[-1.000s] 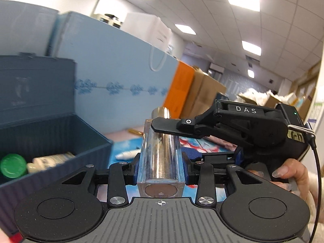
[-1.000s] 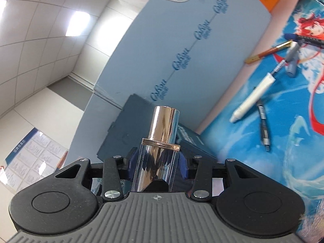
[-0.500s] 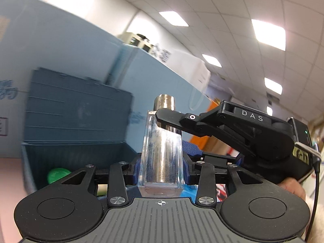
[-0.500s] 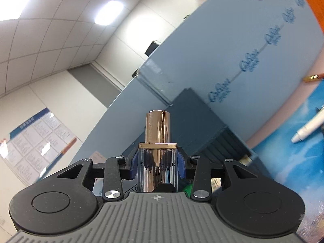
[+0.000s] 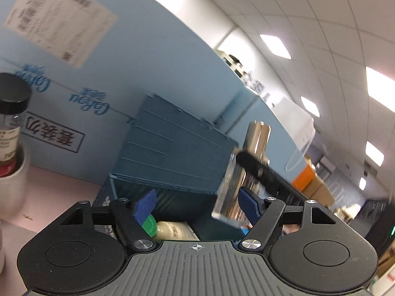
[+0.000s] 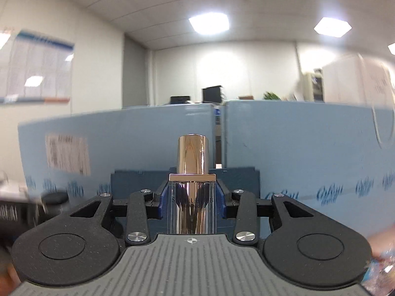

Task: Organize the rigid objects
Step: 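Lower the glass bottle into the box and open the right gripper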

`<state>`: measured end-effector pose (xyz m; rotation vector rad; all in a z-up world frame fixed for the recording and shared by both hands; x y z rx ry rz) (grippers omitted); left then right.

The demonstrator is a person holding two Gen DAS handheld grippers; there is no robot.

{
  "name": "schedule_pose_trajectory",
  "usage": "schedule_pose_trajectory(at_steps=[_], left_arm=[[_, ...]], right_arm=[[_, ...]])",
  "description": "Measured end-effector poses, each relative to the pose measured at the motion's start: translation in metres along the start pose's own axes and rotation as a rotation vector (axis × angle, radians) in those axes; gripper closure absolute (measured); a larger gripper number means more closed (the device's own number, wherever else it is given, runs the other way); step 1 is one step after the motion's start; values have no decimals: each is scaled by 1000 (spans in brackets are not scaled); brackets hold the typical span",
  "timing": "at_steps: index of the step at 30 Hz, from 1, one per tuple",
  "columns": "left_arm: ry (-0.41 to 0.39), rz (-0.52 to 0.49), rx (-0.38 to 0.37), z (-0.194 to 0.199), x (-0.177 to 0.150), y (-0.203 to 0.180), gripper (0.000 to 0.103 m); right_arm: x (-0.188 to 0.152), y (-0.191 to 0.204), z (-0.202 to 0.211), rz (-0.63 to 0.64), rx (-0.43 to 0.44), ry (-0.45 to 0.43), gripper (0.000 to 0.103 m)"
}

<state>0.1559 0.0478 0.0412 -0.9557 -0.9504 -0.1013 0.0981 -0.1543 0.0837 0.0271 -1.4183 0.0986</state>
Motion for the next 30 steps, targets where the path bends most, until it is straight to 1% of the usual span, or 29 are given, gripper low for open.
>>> schedule_pose_trajectory(at_steps=[2, 4, 6, 9, 12, 15, 17, 22, 24, 28, 30], left_arm=[[-13, 35, 7, 1, 2, 6, 25], [-20, 50, 14, 2, 4, 10, 24], [-25, 64, 17, 9, 3, 15, 24], [-32, 79, 22, 14, 5, 20, 23], [-43, 99, 20, 14, 6, 23, 21], [-30, 118, 16, 12, 5, 24, 20], [-30, 121, 10, 11, 4, 24, 20], [-27, 122, 11, 10, 4, 24, 19], [-25, 116, 7, 9, 4, 22, 19], [-29, 118, -1, 9, 4, 21, 19], [-26, 129, -2, 9, 5, 22, 19]], right_arm=[[-6, 10, -2, 164, 45, 17, 68], [-15, 21, -6, 343, 73, 41, 68], [-24, 30, -9, 496, 97, 83, 68], [-31, 36, -19, 650, 117, 155, 68], [-32, 44, -24, 796, 167, 232, 68], [-24, 53, -32, 863, 246, 332, 68], [-23, 59, -35, 927, 292, 380, 68], [-29, 68, -58, 1017, 319, 495, 68], [-37, 72, -67, 1084, 315, 524, 69], [-34, 77, -71, 1073, 364, 555, 68], [-32, 76, -75, 1030, 378, 599, 68]])
Point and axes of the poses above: each gripper's, at about its wrist camera, not at the fingertips, and z roughly against the way its jaws point, y to its left, x to its top, the point moved 2 cm from there along -z, roughly the way its jaws point, and after that the axes turned 4 degrees about -x, right-handed, at the moved point
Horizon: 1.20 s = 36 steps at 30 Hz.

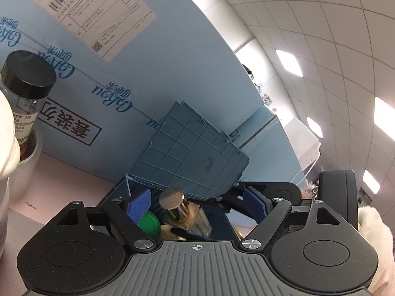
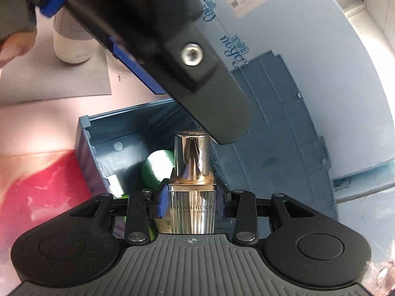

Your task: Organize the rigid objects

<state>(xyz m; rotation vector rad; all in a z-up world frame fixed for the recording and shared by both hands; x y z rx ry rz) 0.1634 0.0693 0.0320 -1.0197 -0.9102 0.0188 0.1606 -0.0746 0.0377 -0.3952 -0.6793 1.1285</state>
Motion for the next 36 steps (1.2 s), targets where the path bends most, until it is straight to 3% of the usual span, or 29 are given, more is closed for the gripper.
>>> schedule_pose_trajectory(at_steps=[5, 14, 17, 21, 22, 26, 30, 36], left_arm=[[-1, 20, -20, 0, 0, -1, 19], [3, -18, -28, -2, -4, -14, 19], [-8, -35, -33, 0, -5, -20, 19], [-24, -86, -14, 3, -7, -31, 19], [-29, -104, -9, 4, -7, -34, 18], [-42, -143, -18, 10, -9, -45, 18], [-65, -201, -48, 19, -13, -63, 12], [-148, -318, -117, 46, -26, -103, 5]], right_arm=[[-4, -10, 0, -112, 78, -27, 68], [-10, -18, 31, -171, 11, -111, 58], [-17, -23, 51, -211, -46, -157, 49], [-30, -30, 81, -262, -175, -225, 13], [-34, -32, 91, -269, -219, -252, 9], [-55, -33, 129, -333, -350, -335, 3], [-78, -22, 173, -419, -494, -486, 0], [-118, 7, 227, -614, -566, -723, 0]])
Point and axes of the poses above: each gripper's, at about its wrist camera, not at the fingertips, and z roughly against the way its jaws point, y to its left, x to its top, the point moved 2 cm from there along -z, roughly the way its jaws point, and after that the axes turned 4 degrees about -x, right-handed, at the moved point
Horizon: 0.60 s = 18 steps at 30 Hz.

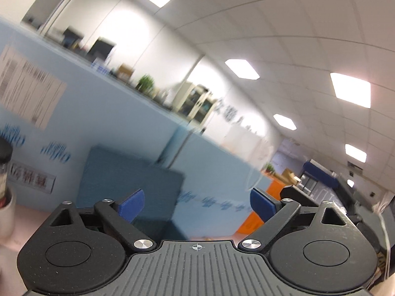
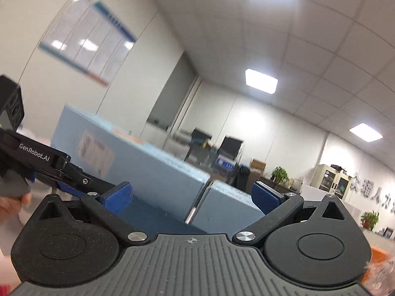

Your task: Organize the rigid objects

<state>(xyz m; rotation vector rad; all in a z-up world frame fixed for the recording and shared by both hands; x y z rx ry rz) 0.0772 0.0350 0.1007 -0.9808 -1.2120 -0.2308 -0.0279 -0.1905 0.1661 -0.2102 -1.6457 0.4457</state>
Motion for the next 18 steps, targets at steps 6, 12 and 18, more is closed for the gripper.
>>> schedule_pose_trajectory(at_steps=[6, 12, 18], left_arm=[[-170, -112, -92, 36, -7, -50, 0], [-443, -238, 78, 55, -48, -63, 0], [-508, -474, 391, 40, -98, -47, 0]], right_arm=[[-12, -13, 57, -171, -105, -132, 0], [-47, -4, 68, -291, -194, -172, 0], [-91, 14, 37, -491, -242, -160, 0]])
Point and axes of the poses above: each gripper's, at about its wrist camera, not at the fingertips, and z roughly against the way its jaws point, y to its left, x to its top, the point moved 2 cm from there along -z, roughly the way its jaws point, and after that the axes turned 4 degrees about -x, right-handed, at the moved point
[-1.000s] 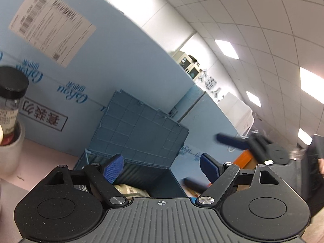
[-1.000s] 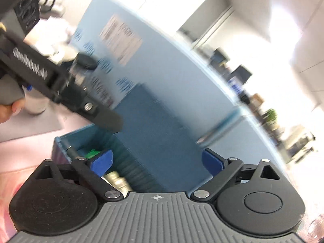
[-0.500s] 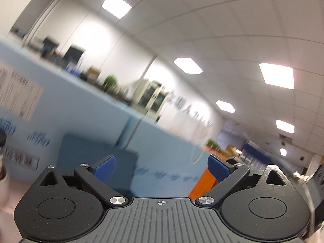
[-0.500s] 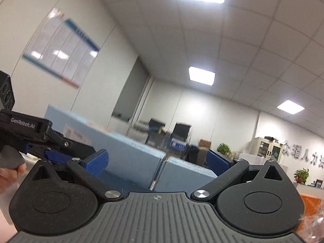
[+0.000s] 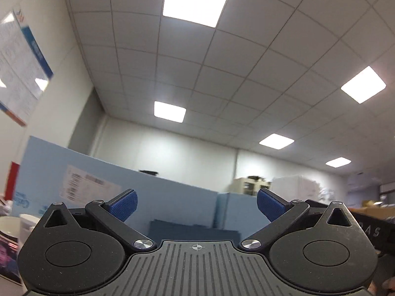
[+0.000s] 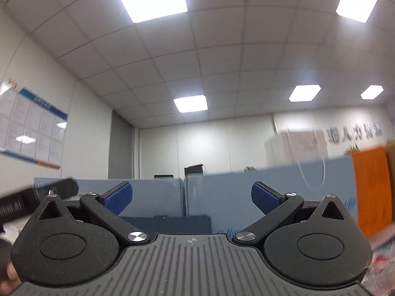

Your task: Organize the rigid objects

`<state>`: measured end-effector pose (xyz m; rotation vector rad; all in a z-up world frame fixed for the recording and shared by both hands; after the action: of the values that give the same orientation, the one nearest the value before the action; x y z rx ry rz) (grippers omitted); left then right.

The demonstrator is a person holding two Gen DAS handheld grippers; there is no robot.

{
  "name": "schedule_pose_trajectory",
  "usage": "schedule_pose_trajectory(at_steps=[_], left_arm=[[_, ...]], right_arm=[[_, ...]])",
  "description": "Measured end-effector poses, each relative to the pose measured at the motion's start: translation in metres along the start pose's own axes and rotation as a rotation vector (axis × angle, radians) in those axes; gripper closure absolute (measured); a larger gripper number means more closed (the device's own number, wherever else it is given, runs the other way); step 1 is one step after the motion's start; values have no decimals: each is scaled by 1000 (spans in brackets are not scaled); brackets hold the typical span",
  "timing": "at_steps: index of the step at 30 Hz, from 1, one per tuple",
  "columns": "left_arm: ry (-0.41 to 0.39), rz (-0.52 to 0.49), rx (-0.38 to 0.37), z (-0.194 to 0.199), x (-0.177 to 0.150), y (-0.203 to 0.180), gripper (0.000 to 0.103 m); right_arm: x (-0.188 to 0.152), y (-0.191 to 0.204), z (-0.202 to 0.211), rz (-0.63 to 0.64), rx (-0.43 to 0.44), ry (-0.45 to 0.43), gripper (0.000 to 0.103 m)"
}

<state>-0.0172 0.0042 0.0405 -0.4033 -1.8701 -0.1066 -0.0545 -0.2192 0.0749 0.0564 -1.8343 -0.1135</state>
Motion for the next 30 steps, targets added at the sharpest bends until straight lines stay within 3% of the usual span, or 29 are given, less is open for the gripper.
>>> schedule_pose_trajectory(at_steps=[3, 6, 14, 16, 23, 30], left_arm=[[16, -24, 100, -4, -14, 2, 0], [58, 17, 113, -10, -25, 4, 0], [131, -158, 138, -18, -45, -17, 0], [149, -194, 149, -18, -46, -22, 0], [155, -170, 228, -16, -44, -13, 0], [169, -180, 200, -16, -47, -13, 0]], right_arm=[[-23, -1, -7, -10, -51, 41, 0], [-44, 9, -6, 46, -94, 32, 0], [-59, 14, -8, 180, -226, 54, 0], [-71, 13, -7, 198, -233, 72, 0], [-72, 10, 0, 184, -246, 47, 0], [-70, 11, 5, 181, -257, 14, 0]])
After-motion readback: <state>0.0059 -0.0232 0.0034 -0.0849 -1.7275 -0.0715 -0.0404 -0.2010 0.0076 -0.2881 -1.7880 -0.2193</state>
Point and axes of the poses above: each gripper's, at about its wrist camera, not at the fingertips, and z roughly against the way its jaws point, y to its left, x to its top, the point moved 2 cm from there along -z, roughly the way its jaws point, and after that the axes turned 4 degrees about -x, right-handed, at the moved point
